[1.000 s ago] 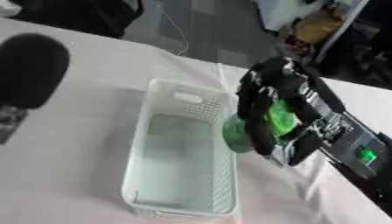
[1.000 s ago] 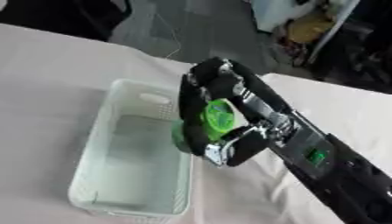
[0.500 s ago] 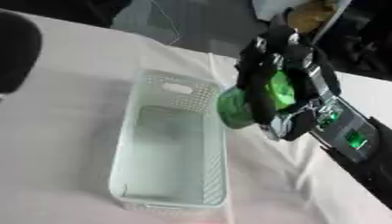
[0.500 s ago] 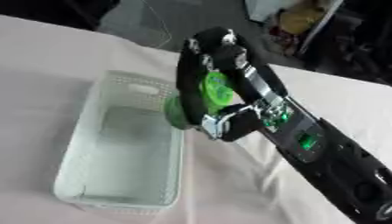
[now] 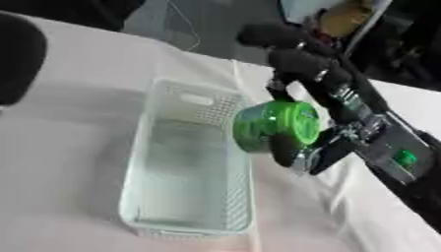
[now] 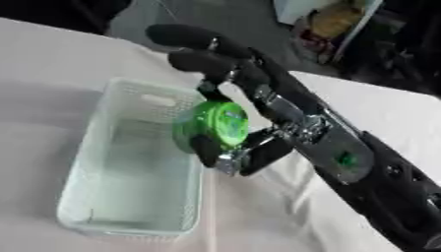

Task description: Pick up objects on the table and place them in the box.

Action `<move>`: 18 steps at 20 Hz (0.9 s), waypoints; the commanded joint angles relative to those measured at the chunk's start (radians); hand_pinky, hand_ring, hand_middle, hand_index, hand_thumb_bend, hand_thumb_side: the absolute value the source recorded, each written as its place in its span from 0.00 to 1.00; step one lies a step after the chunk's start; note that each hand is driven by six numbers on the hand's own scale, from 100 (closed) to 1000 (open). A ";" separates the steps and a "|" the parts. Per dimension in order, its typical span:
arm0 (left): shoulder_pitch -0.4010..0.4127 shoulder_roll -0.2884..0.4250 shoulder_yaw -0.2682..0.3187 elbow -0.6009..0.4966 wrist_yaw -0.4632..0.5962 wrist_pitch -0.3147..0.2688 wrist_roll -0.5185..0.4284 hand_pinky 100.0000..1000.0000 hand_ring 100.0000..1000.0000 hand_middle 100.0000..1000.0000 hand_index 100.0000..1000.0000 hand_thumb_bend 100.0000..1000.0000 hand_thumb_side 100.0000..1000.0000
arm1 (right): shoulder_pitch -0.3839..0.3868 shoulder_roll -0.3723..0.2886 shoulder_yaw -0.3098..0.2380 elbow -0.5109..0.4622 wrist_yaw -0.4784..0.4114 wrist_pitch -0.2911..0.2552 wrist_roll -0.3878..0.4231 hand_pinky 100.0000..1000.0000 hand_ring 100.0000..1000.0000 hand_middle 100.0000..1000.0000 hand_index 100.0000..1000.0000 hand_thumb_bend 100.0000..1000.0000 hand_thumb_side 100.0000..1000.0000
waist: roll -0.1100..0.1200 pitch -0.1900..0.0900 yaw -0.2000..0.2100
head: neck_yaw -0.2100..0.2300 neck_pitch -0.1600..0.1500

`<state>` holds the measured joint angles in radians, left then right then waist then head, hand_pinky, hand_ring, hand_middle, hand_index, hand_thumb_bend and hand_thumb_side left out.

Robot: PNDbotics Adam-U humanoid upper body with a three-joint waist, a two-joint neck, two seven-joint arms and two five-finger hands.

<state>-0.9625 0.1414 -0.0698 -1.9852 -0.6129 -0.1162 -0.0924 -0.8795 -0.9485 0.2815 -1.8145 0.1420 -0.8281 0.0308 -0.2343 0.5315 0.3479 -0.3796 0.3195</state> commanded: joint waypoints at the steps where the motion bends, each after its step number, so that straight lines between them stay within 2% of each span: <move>1: -0.013 0.011 0.001 -0.015 -0.004 0.001 -0.001 0.58 0.62 0.90 0.78 0.72 0.85 | -0.008 -0.031 -0.014 -0.002 0.026 0.004 -0.001 1.00 1.00 1.00 1.00 0.00 0.14 | 0.008 -0.026 -0.004 | -0.006 -0.019; 13: -0.014 0.016 0.003 -0.015 -0.005 0.000 -0.003 0.58 0.62 0.90 0.78 0.72 0.85 | -0.005 -0.033 -0.015 0.006 0.075 0.012 -0.025 1.00 1.00 1.00 1.00 0.00 0.15 | 0.008 -0.025 -0.010 | 0.002 -0.038; 14: -0.014 0.016 0.003 -0.015 -0.005 0.000 -0.001 0.59 0.62 0.90 0.78 0.71 0.86 | -0.006 -0.034 -0.015 0.006 0.075 0.012 -0.029 1.00 1.00 1.00 1.00 0.00 0.24 | 0.008 -0.025 -0.010 | 0.003 -0.038; 15: -0.015 0.016 0.005 -0.015 -0.004 -0.002 0.003 0.59 0.62 0.90 0.78 0.71 0.85 | -0.010 -0.036 -0.014 0.003 0.064 0.015 -0.036 1.00 1.00 1.00 1.00 0.00 0.29 | 0.008 -0.024 -0.011 | 0.003 -0.038; 16: -0.016 0.015 0.006 -0.015 -0.005 -0.003 0.008 0.60 0.63 0.90 0.78 0.71 0.85 | -0.015 -0.039 -0.012 0.000 0.053 0.020 -0.037 1.00 1.00 1.00 1.00 0.00 0.42 | 0.008 -0.024 -0.011 | 0.002 -0.037; 18: -0.017 0.015 0.007 -0.015 -0.010 -0.003 0.016 0.60 0.63 0.90 0.78 0.71 0.85 | -0.025 -0.039 -0.010 0.000 0.046 0.033 -0.015 1.00 1.00 1.00 1.00 0.00 0.42 | 0.008 -0.024 -0.012 | 0.002 -0.037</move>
<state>-0.9629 0.1495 -0.0692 -1.9852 -0.6175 -0.1189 -0.0848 -0.8874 -0.9508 0.2810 -1.8037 0.1976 -0.8004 0.0114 -0.2343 0.5315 0.3403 -0.3781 0.2942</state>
